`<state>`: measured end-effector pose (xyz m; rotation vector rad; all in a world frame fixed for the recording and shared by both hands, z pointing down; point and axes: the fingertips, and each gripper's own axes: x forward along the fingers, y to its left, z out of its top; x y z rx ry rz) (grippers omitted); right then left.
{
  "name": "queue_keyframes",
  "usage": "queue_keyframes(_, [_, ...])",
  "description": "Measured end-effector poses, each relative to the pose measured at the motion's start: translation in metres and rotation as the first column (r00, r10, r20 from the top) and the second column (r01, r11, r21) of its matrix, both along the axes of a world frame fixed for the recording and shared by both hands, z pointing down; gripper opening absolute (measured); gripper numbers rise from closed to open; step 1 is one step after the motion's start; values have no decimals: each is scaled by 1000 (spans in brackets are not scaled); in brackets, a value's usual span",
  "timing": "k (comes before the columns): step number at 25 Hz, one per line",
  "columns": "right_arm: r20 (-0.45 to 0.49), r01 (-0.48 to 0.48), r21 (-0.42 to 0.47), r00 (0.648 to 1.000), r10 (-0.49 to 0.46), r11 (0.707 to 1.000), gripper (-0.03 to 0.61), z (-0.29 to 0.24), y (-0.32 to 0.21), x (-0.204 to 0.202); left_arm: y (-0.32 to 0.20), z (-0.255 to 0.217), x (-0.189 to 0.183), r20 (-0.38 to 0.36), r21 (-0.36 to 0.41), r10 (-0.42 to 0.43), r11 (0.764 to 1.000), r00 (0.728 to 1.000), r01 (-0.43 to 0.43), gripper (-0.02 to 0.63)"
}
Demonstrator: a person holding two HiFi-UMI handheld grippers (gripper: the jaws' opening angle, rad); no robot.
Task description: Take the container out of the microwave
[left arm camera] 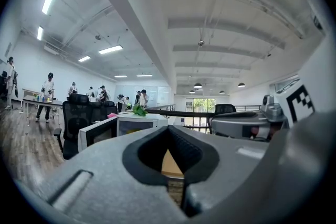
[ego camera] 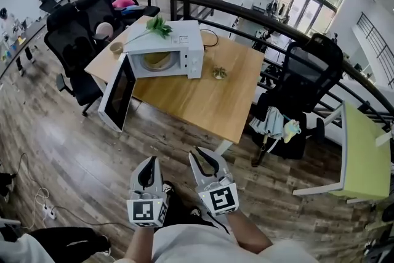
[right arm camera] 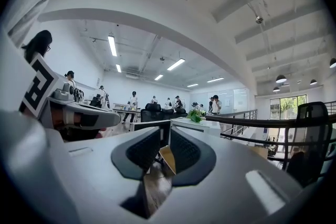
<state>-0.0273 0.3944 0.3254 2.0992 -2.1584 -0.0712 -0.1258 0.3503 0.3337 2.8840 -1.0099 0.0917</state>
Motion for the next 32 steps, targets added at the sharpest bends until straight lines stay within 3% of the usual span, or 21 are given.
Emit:
queue_keyframes(20, [-14,-52,-80,999,51,995,80,20,-188,34,-189,17,44,-13,-50,79,996,997,-80,3])
queue_keyframes(32, [-20,-91,-115,996,90,989,89,24,-260,51,-265,25,57,-21,-75,110,991,994,-112,3])
